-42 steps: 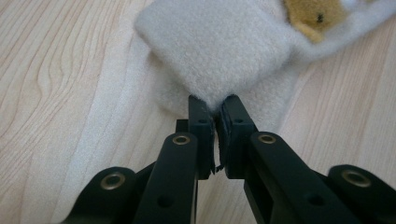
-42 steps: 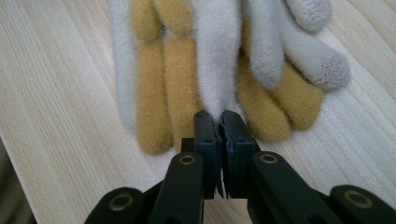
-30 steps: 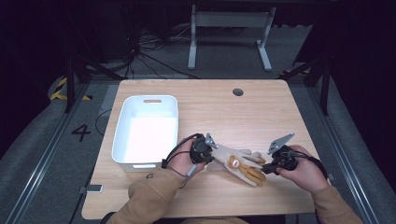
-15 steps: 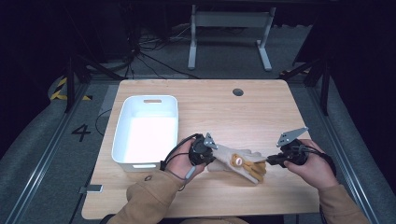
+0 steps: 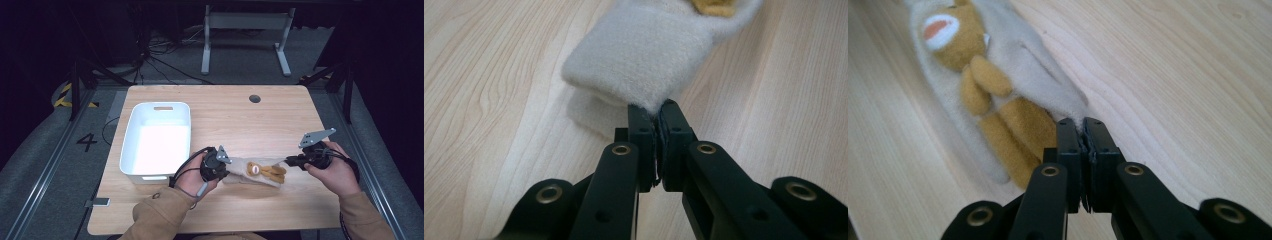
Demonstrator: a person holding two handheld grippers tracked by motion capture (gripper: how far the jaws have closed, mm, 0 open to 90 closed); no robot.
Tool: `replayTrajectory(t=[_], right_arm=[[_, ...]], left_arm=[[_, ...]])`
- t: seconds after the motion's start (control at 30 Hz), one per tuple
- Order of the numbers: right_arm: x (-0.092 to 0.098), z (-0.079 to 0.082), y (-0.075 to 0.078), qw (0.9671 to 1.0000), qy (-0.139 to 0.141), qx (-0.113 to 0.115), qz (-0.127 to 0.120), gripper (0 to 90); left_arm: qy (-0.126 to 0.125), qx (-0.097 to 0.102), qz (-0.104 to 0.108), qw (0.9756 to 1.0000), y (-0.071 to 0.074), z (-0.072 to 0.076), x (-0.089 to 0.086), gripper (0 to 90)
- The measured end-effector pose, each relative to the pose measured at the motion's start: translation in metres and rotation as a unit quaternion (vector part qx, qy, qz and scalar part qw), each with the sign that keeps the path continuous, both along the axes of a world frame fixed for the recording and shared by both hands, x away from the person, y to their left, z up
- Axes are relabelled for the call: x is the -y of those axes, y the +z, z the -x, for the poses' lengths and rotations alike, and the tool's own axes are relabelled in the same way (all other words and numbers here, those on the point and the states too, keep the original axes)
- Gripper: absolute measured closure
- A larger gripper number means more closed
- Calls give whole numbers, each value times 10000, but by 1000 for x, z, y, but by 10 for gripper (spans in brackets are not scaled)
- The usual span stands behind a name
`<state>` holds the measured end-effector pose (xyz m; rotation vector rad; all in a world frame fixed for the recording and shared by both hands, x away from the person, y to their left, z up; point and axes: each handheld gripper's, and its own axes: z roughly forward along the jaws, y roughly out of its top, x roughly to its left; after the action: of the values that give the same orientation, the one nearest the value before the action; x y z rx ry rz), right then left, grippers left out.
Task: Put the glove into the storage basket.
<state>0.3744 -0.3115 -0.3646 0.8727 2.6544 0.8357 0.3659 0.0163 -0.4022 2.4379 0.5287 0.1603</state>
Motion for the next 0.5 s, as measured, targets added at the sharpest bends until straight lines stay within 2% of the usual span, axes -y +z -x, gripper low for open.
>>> replayTrajectory(t=[0.23, 0.43, 0.5], right_arm=[[-5, -11, -5, 9999, -44, 94, -66, 873], [-8, -22, -17, 9999, -95, 55, -68, 873], [-9, -25, -21, 9999, -110, 36, -70, 873]], left_arm=[[41, 59, -111, 9999, -5, 5, -1, 871], [53, 35, -258, 9996, -13, 8, 2, 871], [40, -38, -316, 9995, -17, 8, 4, 870]])
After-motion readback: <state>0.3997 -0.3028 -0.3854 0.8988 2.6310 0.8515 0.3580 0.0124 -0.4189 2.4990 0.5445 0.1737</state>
